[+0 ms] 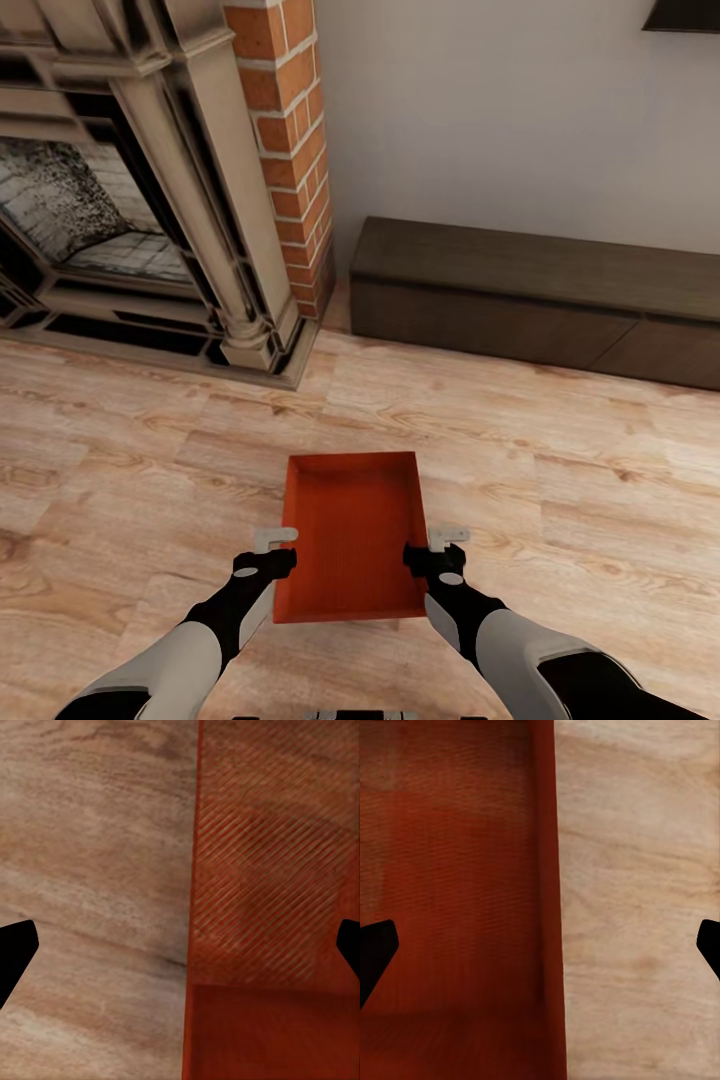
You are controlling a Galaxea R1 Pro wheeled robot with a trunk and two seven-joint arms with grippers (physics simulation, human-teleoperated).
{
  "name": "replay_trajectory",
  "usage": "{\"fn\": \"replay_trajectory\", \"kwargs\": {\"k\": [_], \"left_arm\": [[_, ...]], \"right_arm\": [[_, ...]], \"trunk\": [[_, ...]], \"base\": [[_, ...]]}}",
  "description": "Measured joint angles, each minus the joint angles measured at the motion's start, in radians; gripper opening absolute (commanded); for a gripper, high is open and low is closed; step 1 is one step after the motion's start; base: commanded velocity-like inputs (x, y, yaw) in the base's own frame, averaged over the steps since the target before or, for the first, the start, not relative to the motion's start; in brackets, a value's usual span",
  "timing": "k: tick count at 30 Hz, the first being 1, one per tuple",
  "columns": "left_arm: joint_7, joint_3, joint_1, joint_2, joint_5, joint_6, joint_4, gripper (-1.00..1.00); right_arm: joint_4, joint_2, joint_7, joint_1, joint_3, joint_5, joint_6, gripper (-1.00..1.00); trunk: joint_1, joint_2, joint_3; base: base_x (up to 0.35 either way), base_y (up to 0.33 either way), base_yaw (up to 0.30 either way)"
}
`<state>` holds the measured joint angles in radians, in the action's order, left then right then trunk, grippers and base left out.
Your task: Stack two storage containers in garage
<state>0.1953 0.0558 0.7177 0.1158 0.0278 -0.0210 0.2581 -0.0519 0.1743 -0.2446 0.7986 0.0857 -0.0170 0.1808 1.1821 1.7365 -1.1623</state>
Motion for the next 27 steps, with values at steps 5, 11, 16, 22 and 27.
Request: {"fn": "replay_trajectory", "kwargs": {"k": [5,11,16,22,27], "left_arm": [[0.0,0.0,0.0,0.0,0.0,0.0,0.001,1.0],[0.0,0.0,0.0,-0.001,0.0,0.0,0.003,1.0],[0.0,0.0,0.0,-0.002,0.0,0.0,0.002,1.0],[0.0,0.001,0.0,-0.002,0.0,0.0,0.002,1.0],[0.0,0.001,0.0,-0.002,0.0,0.0,0.002,1.0]], "right_arm": [[-0.004,0.0,0.0,0.0,-0.001,0.0,0.003,1.0],[-0.007,0.0,0.0,0.0,-0.001,0.0,0.009,1.0],[-0.007,0.0,0.0,0.0,0.0,0.001,0.01,1.0],[-0.008,0.0,0.0,0.0,0.002,0.002,0.01,1.0],[-0.008,0.0,0.0,0.0,0.003,0.002,0.01,1.0]], "trunk": [[0.019,0.035,-0.016],[0.042,0.077,-0.034],[0.061,0.112,-0.05],[0.084,0.154,-0.069],[0.104,0.189,-0.085]], "base": [[0.0,0.0,0.0],[0.0,0.0,0.0],[0.0,0.0,0.0],[0.0,0.0,0.0],[0.0,0.0,0.0]]}}
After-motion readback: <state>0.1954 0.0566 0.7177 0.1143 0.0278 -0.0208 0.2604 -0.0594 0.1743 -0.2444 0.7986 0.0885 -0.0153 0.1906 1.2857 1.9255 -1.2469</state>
